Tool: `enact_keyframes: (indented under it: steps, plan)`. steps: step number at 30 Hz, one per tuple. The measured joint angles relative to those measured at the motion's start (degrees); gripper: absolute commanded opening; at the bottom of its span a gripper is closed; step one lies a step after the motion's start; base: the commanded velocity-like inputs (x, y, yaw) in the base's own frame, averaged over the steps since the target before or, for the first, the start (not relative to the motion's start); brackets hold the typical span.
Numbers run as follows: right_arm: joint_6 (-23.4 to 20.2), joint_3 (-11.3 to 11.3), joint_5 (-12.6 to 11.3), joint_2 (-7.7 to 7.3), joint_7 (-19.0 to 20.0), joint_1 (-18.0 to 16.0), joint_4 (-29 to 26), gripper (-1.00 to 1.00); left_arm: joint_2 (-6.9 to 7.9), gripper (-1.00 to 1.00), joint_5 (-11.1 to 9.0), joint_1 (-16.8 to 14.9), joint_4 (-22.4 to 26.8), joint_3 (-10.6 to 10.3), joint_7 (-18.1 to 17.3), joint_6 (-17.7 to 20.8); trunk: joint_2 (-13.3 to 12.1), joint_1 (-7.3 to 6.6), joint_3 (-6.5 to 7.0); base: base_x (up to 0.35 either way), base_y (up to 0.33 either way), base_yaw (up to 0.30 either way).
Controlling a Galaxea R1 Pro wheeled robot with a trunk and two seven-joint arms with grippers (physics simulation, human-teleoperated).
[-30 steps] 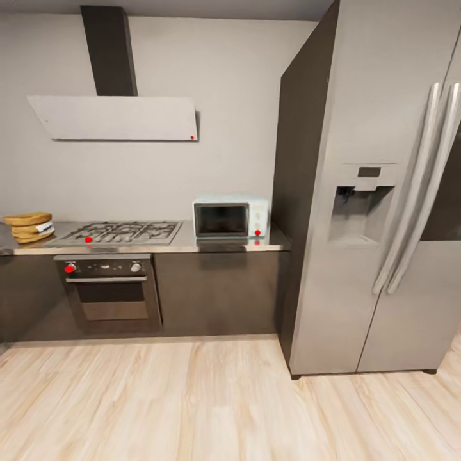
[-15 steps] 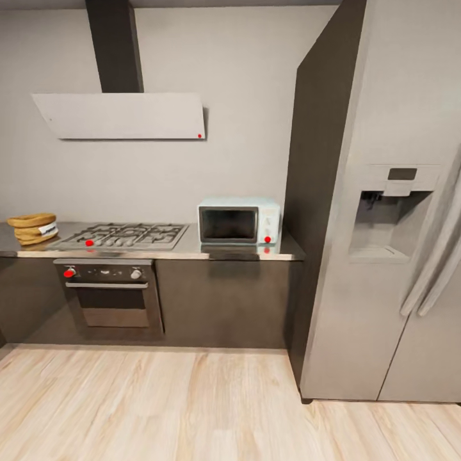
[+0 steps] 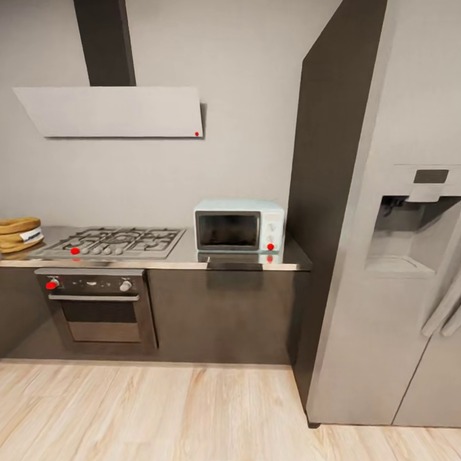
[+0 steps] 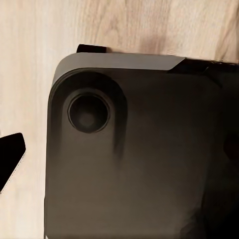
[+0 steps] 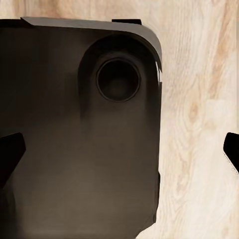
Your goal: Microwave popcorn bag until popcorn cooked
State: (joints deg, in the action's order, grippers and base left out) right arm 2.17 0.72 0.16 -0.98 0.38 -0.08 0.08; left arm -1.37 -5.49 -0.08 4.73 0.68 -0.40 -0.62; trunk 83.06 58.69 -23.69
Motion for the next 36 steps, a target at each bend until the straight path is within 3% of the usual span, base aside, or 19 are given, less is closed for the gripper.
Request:
enact_keyframes:
  steps: [22, 36]
  plan:
    - [0.0, 0.0, 0.0, -0.01, 0.0, 0.0, 0.0, 1.00, -0.10, 1.00, 0.1, 0.0, 0.0, 0.0, 0.0, 0.0, 0.0, 0.00, 0.00, 0.321, 0.006, 0.000]
    - [0.0, 0.0, 0.0, -0.04, 0.0, 0.0, 0.0, 1.00, -0.11, 1.00, 0.1, 0.0, 0.0, 0.0, 0.0, 0.0, 0.0, 0.01, 0.00, 0.284, 0.177, 0.000]
